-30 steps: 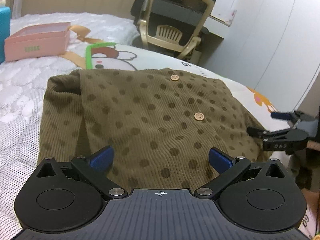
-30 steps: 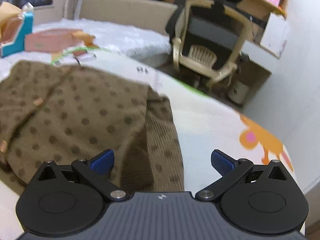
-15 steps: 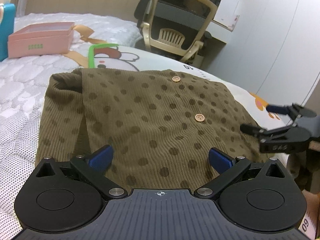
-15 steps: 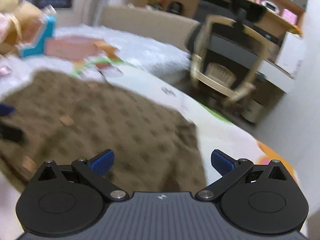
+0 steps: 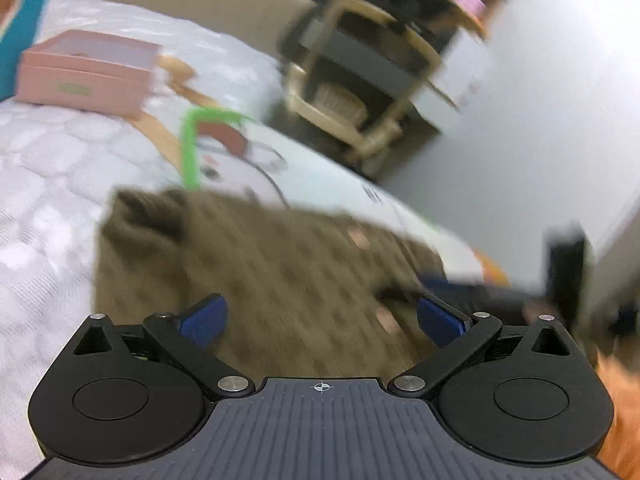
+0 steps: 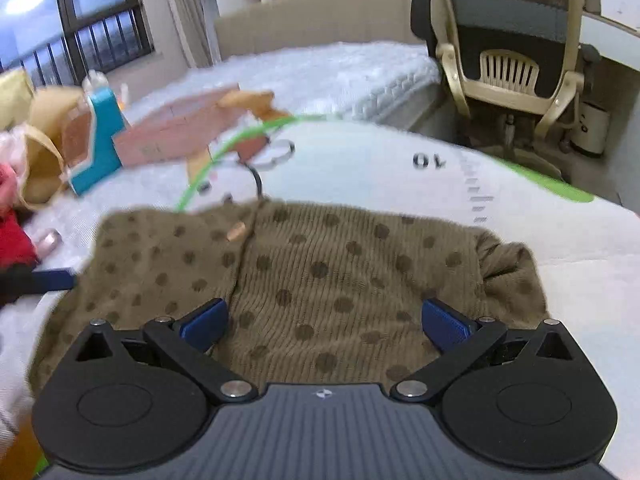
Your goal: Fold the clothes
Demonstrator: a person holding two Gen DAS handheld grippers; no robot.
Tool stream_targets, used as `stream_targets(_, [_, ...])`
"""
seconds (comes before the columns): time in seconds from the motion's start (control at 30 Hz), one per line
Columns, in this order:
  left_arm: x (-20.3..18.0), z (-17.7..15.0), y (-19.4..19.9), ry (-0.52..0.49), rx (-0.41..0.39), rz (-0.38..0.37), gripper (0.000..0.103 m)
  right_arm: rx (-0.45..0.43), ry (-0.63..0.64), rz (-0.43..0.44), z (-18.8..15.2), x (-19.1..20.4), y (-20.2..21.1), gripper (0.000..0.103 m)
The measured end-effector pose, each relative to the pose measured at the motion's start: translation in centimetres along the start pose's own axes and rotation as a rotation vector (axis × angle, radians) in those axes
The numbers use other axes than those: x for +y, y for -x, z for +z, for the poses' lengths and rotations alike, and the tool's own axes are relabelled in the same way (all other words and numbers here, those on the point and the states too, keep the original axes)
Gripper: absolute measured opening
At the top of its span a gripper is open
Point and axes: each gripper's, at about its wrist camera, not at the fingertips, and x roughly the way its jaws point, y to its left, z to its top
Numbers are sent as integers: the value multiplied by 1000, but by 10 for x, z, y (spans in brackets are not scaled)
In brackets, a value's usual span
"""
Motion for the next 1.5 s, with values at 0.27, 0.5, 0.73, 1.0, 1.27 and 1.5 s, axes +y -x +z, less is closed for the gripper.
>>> stream_targets(0.27, [26, 14, -20, 105, 15, 5, 103, -85, -230, 3, 19, -71, 18, 61])
stream_targets(0.5, [6, 7, -5, -17, -35, -12, 103, -110, -271, 54, 22, -73, 7, 44])
stream_targets(0.73, [45, -12, 36, 57, -33, 184, 103, -156, -92, -192, 16, -46, 18, 52])
stream_targets(1.0, [63, -45, 52, 132, 28, 152, 103, -173, 163, -39, -11, 29, 47, 79])
stream_targets(1.27, [49, -33, 31, 126, 66, 38, 27, -93, 569, 188, -59, 160, 48, 85])
stream_targets(1.5, [32, -13, 40, 147, 33, -98, 28, -80, 710, 194, -75, 231, 19, 86])
